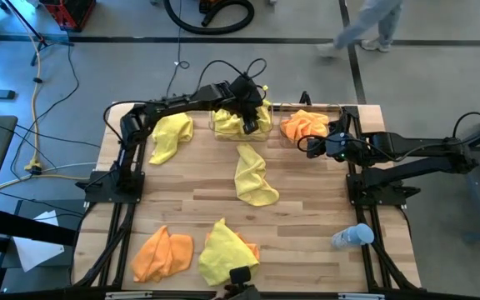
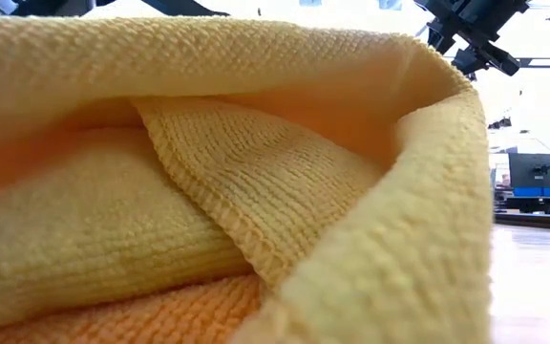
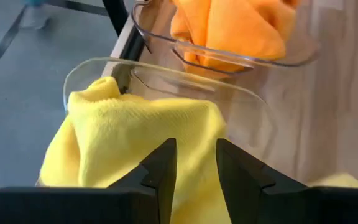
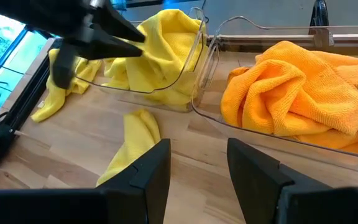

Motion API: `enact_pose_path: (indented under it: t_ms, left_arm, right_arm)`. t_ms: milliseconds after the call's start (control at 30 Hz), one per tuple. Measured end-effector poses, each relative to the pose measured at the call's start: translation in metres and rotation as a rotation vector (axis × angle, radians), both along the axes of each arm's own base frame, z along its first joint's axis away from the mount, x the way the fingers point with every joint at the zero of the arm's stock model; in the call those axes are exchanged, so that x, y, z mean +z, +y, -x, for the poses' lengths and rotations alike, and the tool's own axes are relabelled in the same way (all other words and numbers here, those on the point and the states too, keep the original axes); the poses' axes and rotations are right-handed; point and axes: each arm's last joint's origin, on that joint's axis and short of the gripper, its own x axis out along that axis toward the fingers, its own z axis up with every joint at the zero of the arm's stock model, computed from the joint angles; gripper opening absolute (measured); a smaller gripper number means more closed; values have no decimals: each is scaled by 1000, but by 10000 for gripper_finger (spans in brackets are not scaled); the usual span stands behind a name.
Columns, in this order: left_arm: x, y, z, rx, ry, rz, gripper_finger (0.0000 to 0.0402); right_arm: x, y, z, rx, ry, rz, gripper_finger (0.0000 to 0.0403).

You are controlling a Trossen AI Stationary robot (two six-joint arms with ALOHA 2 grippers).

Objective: Sort microfiber towel by color & place in baskets
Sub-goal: Put the yellow microfiber cloth into the left transparent bin

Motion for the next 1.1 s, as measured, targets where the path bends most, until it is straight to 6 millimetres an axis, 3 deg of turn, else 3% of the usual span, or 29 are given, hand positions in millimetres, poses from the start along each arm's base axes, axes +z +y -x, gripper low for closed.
enact_pose_path:
  t_ms: [133, 267, 467, 733, 933, 1100]
  left_arm:
    - [17, -1, 6, -45, -20, -63, 106]
    - [12, 14, 7, -59, -48, -81, 106]
    - [-36, 39, 2, -14, -23, 41, 106]
    - [-89, 44, -7, -19, 70, 106, 106]
    - [-85, 46, -4, 9, 69, 117, 106]
    - [-59, 43, 0, 34, 23, 108, 106]
  right_arm:
    - [0, 0, 0, 1, 3, -1, 154]
    - [0, 0, 0, 1, 3, -2, 154]
    - [-1, 0, -1, 1, 11, -1, 154]
    - [-10, 0, -11, 2, 78, -1, 154]
    - [-17, 0, -19, 12, 131, -5, 154]
    - [-16, 0, -17, 24, 130, -16, 154]
